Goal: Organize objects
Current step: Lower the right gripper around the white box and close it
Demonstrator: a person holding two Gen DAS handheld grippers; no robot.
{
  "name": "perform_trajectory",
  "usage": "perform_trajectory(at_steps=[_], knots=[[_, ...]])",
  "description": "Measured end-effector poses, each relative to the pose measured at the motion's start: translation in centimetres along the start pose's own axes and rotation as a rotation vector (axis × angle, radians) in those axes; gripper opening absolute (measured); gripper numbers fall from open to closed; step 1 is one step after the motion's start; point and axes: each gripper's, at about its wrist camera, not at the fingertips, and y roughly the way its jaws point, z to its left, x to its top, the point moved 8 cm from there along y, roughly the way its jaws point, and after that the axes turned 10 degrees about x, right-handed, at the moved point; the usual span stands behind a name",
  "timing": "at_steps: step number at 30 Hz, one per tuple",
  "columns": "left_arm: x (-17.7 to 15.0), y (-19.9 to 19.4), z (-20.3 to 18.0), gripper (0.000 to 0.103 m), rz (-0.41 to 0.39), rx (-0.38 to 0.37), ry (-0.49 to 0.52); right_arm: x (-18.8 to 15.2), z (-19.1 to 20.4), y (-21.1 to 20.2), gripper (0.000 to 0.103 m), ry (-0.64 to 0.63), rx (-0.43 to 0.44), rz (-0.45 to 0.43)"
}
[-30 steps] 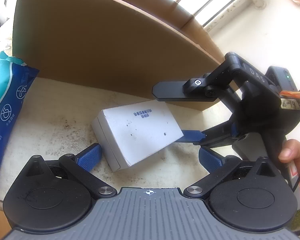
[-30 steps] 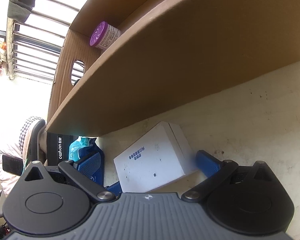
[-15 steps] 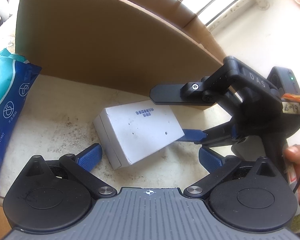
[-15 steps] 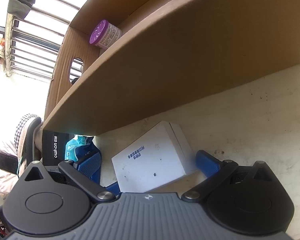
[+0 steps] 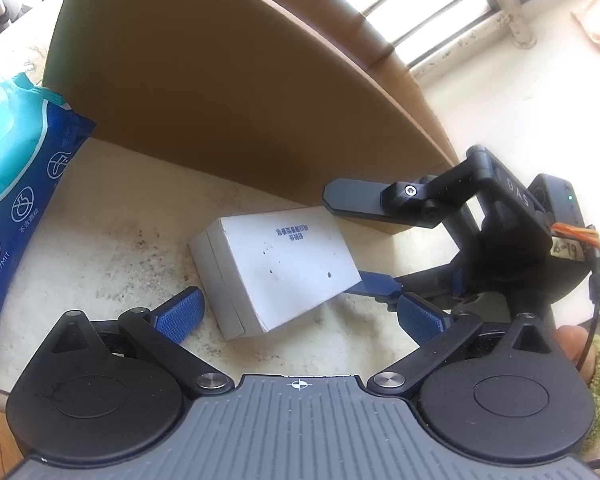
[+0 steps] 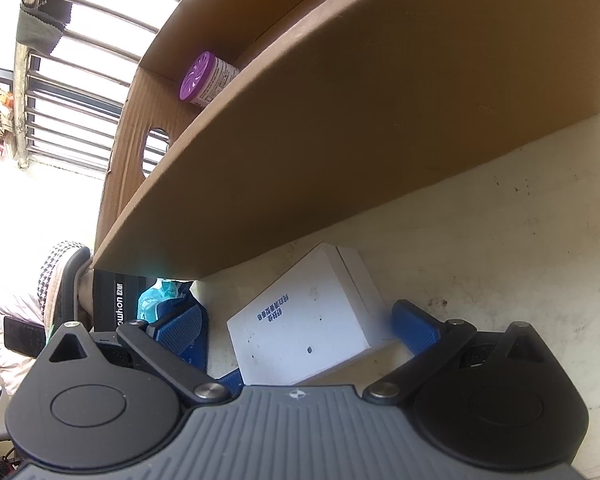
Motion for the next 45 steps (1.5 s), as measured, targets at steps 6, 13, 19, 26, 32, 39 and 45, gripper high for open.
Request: perform_trajectory(at_steps=[6, 13, 19, 26, 32, 39, 45], knots=[[0.0, 0.0, -0.1, 0.103, 0.004, 0.016, 0.032, 0.0, 0.0, 0.1, 0.103, -0.004, 0.002, -0.001], [0.7, -3.1, 0.9, 0.103, -0.003, 0.109, 0.079, 0.2, 0.3, 0.4, 0.103, -0.009, -0.046, 0.012], [0.7, -3.6, 0.9, 0.102, -0.033, 0.224, 0.166, 0.0, 1.1, -0.3, 0.103, -0.119, -0.120, 0.011], [0.2, -2.5, 0.1, 0.090, -0.030, 0.340, 0.279, 0.1, 1.3, -1.0, 0.096, -0.257, -0.203, 0.033], [0.1, -2.0, -0.2, 0.079, -0.037, 0.344, 0.275, -0.4, 1.4, -0.2, 0.083, -0.307, -0.205, 0.055], [-0.3, -1.9, -0.4, 0.069, -0.045, 0.343, 0.265, -0.4, 1.4, 0.4, 0.071, -0.307, -0.181, 0.073], [-1.4, -2.2, -0.8, 0.070, -0.019, 0.338, 0.287, -1.5, 1.4, -0.3, 0.071, -0.301, -0.180, 0.090]])
